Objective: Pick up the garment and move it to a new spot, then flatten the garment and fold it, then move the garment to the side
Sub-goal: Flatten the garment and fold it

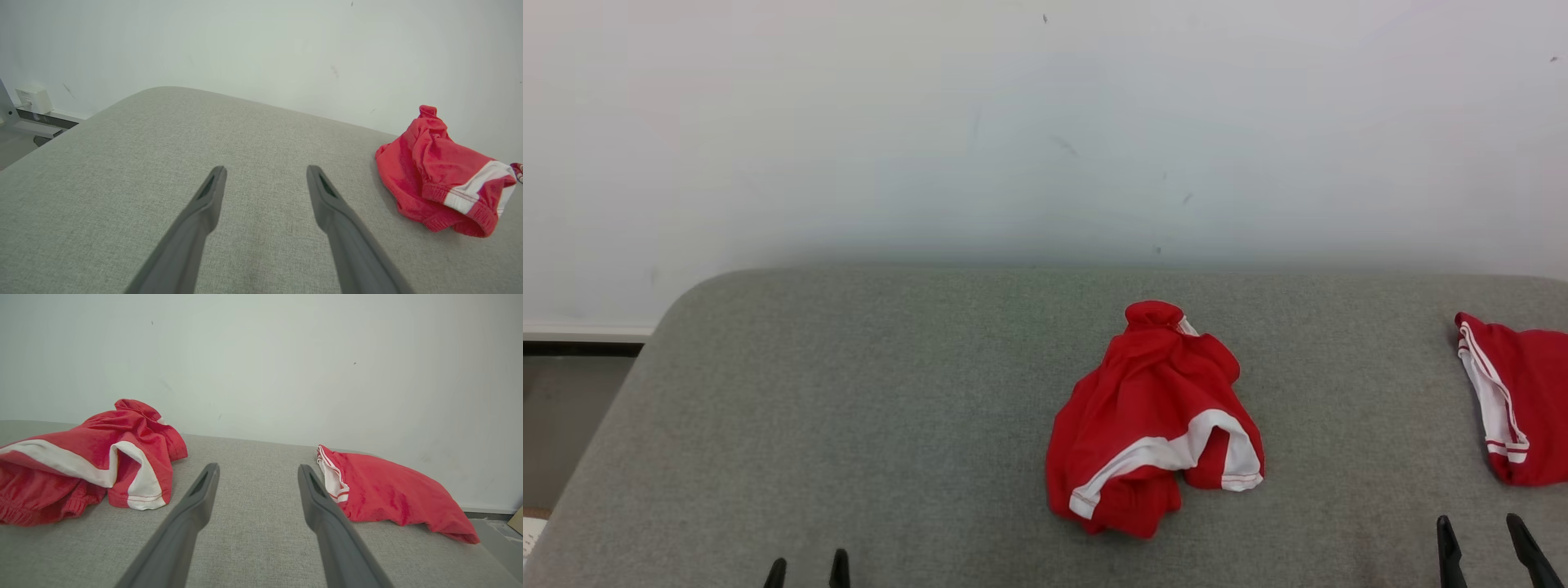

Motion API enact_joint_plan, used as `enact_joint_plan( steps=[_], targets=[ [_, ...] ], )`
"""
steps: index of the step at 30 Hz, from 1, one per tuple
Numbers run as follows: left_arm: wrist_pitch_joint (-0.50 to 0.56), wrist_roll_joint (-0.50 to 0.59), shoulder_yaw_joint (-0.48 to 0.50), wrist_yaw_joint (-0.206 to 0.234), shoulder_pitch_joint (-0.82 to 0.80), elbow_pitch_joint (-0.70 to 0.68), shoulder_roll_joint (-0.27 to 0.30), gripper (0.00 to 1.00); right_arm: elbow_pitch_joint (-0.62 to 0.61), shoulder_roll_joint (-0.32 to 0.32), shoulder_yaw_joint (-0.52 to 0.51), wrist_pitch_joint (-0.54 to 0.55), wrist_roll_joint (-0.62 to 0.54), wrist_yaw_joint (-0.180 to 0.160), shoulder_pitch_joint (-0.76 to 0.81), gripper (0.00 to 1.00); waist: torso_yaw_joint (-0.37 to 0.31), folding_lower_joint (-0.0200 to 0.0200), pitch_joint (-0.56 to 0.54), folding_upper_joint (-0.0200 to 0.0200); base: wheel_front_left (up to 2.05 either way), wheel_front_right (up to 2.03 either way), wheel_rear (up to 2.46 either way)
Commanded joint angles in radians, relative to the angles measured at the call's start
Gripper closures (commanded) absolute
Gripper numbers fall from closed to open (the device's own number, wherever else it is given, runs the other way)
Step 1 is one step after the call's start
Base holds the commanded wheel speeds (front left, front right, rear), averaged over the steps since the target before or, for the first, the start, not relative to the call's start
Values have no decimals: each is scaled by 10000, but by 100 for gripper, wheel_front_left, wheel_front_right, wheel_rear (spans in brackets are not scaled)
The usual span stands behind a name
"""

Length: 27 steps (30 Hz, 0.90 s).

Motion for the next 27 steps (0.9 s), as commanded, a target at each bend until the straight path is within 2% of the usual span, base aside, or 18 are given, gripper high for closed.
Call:
enact_joint_plan(
  steps=[1, 11, 15, 17, 20, 27],
  targets=[
    [0, 236, 118, -151, 143, 28, -79, 0, 38, 9, 44, 5, 10, -20, 165, 0, 7, 0, -19, 0, 0, 0, 0],
    [0, 700, 594, -727, 37, 188, -381, 0, 144, 93, 204, 5, 42, -20, 153, 0, -59, 0, 35, 0, 0, 0, 0],
    [0, 402, 565, -914, -75, 262, -419, 0, 171, 101, 241, 5, 42, -20, 101, 0, -125, 0, 47, 0, 0, 0, 0],
    [0, -200, 420, -1038, -137, 383, -430, 0, 172, 68, 268, 5, 49, -20, 69, 0, -175, 0, 58, 0, 0, 0, 0],
    [14, -1688, -209, -1205, -349, 565, -439, 0, 165, -17, 312, 5, 66, -20, 4, 0, -309, 0, 85, 0, 0, 0, 0],
    [1134, -5202, -1642, -1390, -922, 297, -430, 0, 151, -78, 362, 5, 31, -20, -123, 0, -758, 0, 214, 0, 0, 0, 0]
  ],
)
